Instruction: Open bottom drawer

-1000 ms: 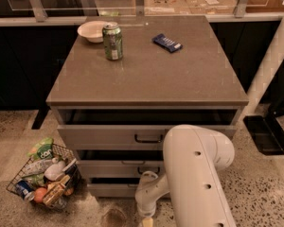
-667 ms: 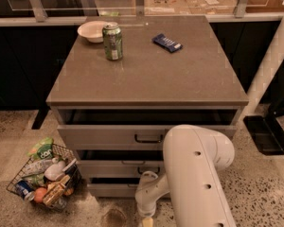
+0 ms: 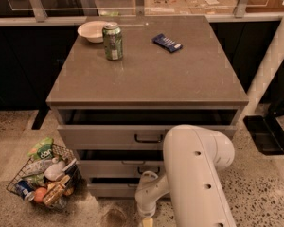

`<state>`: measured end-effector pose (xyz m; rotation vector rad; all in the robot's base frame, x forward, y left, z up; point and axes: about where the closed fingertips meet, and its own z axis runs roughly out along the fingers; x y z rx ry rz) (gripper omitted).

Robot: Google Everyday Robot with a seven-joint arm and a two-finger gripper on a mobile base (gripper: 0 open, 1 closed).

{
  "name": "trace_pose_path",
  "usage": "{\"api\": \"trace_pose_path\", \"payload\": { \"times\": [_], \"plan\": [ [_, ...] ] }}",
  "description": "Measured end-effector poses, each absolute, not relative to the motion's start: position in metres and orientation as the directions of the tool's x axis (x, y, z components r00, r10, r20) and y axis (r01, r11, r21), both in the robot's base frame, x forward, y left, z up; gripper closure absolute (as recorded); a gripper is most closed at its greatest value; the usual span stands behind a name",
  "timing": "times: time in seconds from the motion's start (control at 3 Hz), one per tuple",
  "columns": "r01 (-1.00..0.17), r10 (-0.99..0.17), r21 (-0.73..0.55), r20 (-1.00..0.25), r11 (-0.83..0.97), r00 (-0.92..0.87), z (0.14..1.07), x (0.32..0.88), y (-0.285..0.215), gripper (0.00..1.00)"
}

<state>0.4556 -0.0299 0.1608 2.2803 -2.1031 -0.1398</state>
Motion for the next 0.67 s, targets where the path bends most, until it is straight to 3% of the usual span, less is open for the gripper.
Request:
{"api": "trace_pose_path", "payload": {
  "times": [0.33,0.67],
  "plan": [
    [-0.993,-0.996,0.088,-0.041,-0.082,0.079,0.1608,0.4556,-0.0299,0.16],
    [-0.993,-0.996,0.088,-0.041,-0.082,0.079,0.1617,0.4556,-0.0299,0.40]
  ]
}}
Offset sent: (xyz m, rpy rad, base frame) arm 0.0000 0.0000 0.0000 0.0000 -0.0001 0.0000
